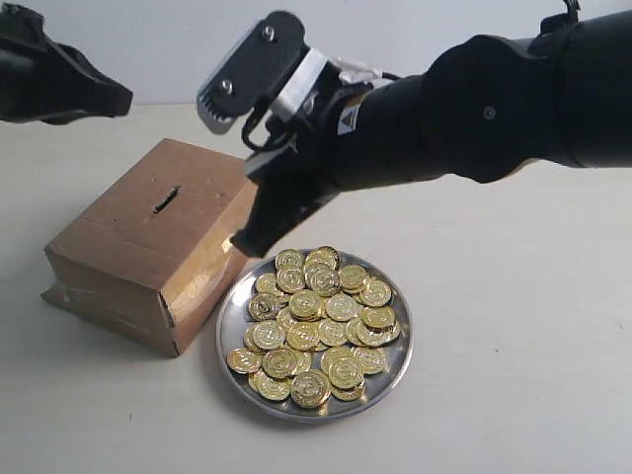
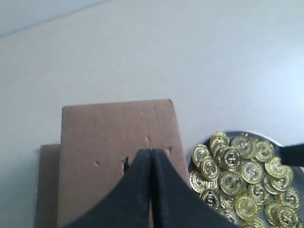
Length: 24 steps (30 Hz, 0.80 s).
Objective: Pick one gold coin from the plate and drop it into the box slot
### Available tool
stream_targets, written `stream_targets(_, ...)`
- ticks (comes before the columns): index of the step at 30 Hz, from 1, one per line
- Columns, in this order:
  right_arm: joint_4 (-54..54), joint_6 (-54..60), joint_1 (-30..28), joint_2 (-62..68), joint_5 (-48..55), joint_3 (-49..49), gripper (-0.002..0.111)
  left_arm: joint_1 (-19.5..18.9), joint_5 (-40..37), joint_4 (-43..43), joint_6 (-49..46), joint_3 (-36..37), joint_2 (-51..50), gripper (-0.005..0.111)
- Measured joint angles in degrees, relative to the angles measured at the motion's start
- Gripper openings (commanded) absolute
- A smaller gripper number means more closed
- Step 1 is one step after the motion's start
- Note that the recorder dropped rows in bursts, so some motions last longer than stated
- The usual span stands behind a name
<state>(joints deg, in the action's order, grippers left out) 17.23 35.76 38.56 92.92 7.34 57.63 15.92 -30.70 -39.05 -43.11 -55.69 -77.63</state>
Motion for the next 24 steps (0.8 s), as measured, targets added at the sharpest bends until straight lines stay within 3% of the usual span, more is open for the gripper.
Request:
stream_targets(4, 0.68, 0.0, 0.0, 0.0, -11.34, 0.0, 0.0, 0.0, -0.03, 0.0, 1.08, 0.0, 7.8, 0.0)
stream_targets(12, 0.68, 0.0, 0.0, 0.0, -13.82, 0.0, 0.0, 0.0, -0.25, 0.0, 1.31, 0.0, 22.85, 0.0)
stream_targets(24, 0.68, 0.0, 0.0, -0.67, -13.96, 0.0, 0.0, -0.13, -0.61, 0.0, 1.31, 0.0, 25.88, 0.0)
